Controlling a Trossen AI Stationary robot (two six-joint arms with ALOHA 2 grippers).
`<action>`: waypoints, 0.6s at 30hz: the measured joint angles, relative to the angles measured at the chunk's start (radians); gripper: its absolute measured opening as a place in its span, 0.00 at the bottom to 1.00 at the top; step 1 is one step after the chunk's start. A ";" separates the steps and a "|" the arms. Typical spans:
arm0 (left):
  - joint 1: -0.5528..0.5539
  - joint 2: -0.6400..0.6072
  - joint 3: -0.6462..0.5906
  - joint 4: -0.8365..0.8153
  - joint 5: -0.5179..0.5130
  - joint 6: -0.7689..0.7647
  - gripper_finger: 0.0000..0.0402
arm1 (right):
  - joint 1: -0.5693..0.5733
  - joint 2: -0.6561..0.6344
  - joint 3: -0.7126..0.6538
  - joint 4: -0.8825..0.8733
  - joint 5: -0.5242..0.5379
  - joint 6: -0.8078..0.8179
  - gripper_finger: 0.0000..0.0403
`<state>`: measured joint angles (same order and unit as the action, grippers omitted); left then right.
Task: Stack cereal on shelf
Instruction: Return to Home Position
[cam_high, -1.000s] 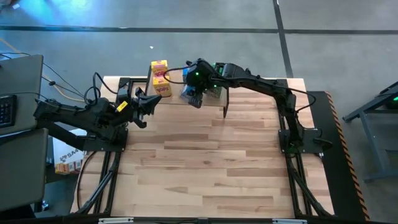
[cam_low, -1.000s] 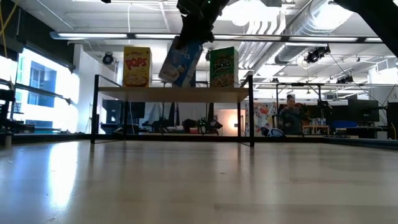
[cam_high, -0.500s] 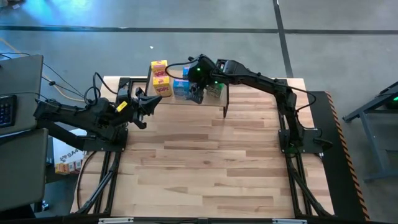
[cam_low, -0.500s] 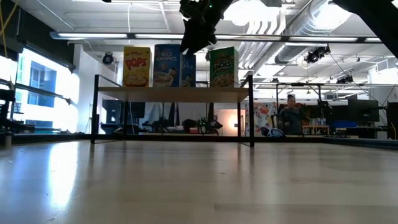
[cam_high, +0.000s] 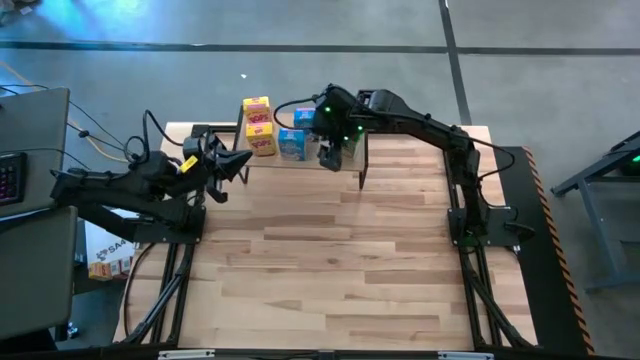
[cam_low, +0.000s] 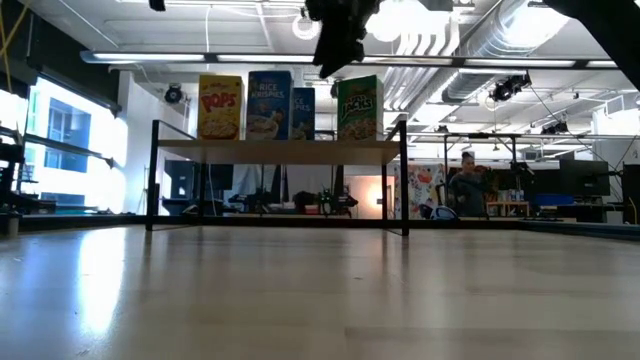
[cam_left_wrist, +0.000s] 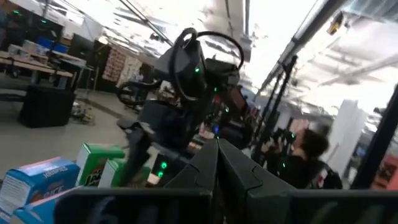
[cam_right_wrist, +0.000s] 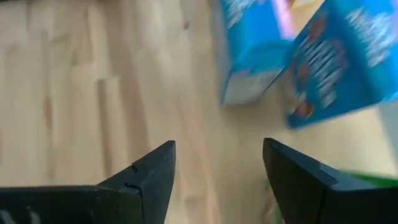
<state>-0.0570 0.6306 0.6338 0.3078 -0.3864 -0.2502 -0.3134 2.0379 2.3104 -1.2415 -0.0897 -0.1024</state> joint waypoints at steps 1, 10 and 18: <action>0.014 -0.014 0.000 -0.024 0.025 0.001 0.00 | 0.003 -0.007 0.000 -0.029 -0.015 0.001 0.54; 0.148 -0.109 0.000 -0.217 0.206 0.023 0.00 | 0.076 -0.088 -0.002 -0.113 -0.055 0.011 0.07; 0.199 -0.151 0.000 -0.303 0.322 0.045 0.00 | 0.124 -0.105 -0.002 -0.027 -0.075 0.090 0.01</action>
<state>0.1417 0.4792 0.6338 0.0051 -0.0648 -0.2050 -0.1889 1.9333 2.3085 -1.2688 -0.1650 -0.0120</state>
